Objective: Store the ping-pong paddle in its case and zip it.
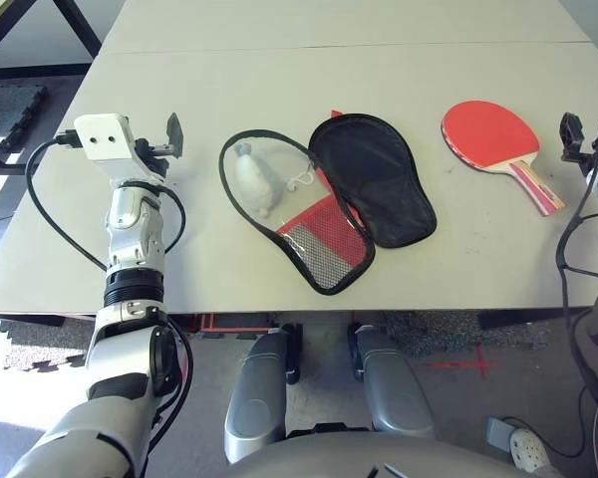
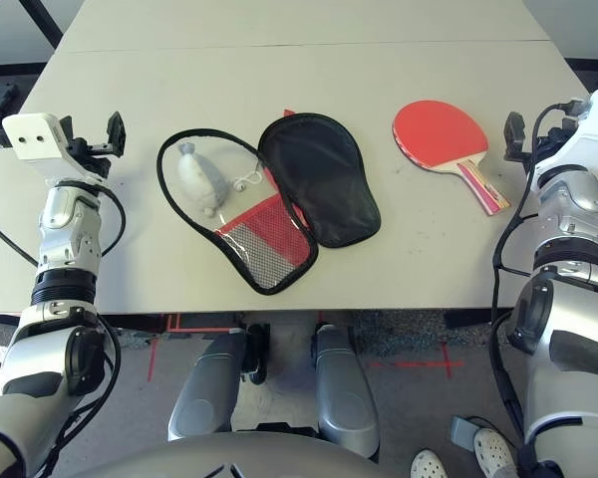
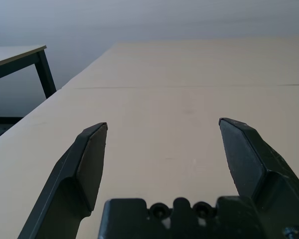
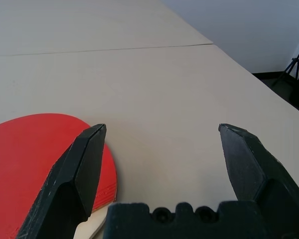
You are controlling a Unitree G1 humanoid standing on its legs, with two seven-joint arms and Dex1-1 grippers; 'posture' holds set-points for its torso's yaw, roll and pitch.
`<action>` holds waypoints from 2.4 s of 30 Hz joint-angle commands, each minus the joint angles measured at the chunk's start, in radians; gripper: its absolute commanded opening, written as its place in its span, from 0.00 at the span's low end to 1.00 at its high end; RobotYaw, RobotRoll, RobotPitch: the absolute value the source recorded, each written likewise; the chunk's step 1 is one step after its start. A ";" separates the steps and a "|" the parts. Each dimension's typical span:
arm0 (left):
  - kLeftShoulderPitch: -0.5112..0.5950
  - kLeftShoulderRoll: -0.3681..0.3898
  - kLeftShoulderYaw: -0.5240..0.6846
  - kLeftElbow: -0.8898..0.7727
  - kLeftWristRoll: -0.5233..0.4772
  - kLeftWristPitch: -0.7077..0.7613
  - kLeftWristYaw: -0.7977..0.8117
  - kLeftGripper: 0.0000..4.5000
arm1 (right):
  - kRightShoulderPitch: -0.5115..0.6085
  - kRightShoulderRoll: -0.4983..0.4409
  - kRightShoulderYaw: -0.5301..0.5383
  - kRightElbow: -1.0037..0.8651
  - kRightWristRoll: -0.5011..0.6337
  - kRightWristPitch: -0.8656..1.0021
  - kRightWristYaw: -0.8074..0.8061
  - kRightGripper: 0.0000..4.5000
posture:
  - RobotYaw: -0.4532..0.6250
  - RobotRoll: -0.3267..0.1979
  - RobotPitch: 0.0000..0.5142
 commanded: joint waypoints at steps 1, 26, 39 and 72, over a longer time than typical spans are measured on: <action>0.010 0.012 0.008 0.014 -0.005 -0.008 -0.002 1.00 | 0.003 0.006 -0.017 0.017 -0.002 -0.012 -0.006 1.00 | 0.45 0.62 0.40; -0.074 0.080 -0.304 -0.716 -0.215 0.777 -0.331 1.00 | -0.014 0.005 -0.011 0.015 -0.004 0.077 0.030 1.00 | 0.44 0.62 0.41; 0.006 0.039 -0.447 -0.816 -0.214 0.878 -0.433 1.00 | -0.013 -0.081 0.189 -0.320 -0.130 0.518 0.160 1.00 | 0.39 0.62 0.42; 0.033 0.011 -0.474 -0.808 -0.172 0.867 -0.441 1.00 | -0.083 -0.068 0.555 -0.429 -0.324 1.100 0.424 0.86 | 0.41 0.62 0.42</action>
